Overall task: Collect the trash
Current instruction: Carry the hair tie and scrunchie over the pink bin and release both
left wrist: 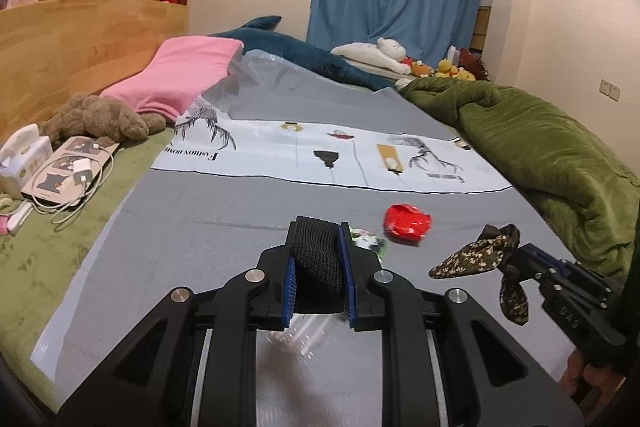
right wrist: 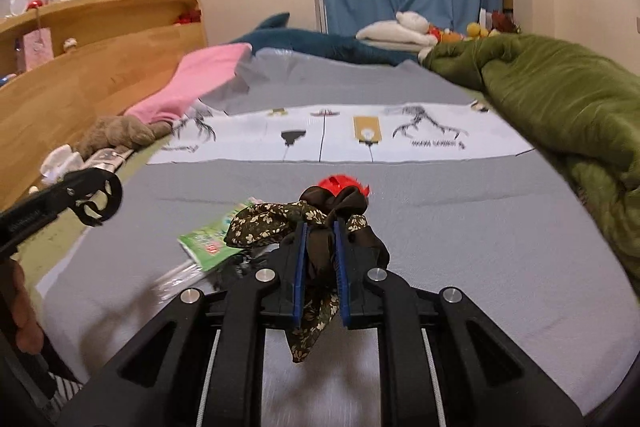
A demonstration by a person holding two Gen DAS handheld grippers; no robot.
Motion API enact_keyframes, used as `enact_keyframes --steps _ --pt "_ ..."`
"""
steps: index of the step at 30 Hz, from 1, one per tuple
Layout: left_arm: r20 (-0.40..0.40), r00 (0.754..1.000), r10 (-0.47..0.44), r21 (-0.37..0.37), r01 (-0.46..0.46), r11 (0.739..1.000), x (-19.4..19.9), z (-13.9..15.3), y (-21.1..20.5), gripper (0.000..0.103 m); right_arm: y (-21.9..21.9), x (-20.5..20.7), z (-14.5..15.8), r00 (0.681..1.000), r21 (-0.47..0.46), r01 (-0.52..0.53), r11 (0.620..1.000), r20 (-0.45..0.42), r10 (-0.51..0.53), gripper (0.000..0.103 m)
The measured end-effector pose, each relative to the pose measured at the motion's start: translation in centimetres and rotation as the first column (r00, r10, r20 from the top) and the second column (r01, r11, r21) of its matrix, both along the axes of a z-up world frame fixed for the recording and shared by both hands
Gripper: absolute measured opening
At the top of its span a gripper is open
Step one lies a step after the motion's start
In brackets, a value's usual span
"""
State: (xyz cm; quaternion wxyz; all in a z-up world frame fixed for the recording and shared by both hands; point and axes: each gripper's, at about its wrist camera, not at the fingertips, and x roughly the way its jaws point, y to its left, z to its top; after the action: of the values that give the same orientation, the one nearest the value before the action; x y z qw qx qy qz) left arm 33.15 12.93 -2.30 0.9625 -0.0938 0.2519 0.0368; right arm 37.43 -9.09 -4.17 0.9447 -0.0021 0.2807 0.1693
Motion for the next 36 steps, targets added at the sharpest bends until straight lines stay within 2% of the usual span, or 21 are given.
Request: enact_keyframes --steps 9,16,21,30,36 --pt "0.058 0.992 -0.115 -0.024 0.117 0.993 -7.3 3.3 -3.7 0.019 -3.6 -8.7 5.7 0.998 0.048 0.004 0.999 0.060 -0.006 0.013" --pt "0.055 0.970 -0.235 -0.027 0.236 0.971 -12.4 4.1 -8.3 0.019 -6.5 -15.6 7.7 0.997 0.058 0.010 0.998 0.078 -0.015 0.013" --pt "0.052 0.951 -0.304 -0.025 0.306 0.952 -15.1 3.9 -11.2 0.019 -8.7 -19.9 7.6 0.996 0.058 0.024 0.998 0.083 -0.029 0.013" --pt "0.027 0.913 -0.407 -0.042 0.408 0.912 -18.4 2.6 -16.0 0.019 -12.4 -25.3 6.2 0.993 0.042 0.091 0.995 0.068 -0.094 0.013" --pt "-0.022 0.870 -0.493 -0.048 0.492 0.869 -19.8 0.4 -20.2 0.019 -15.5 -27.8 3.9 0.988 0.054 0.155 0.986 0.016 -0.156 0.013"
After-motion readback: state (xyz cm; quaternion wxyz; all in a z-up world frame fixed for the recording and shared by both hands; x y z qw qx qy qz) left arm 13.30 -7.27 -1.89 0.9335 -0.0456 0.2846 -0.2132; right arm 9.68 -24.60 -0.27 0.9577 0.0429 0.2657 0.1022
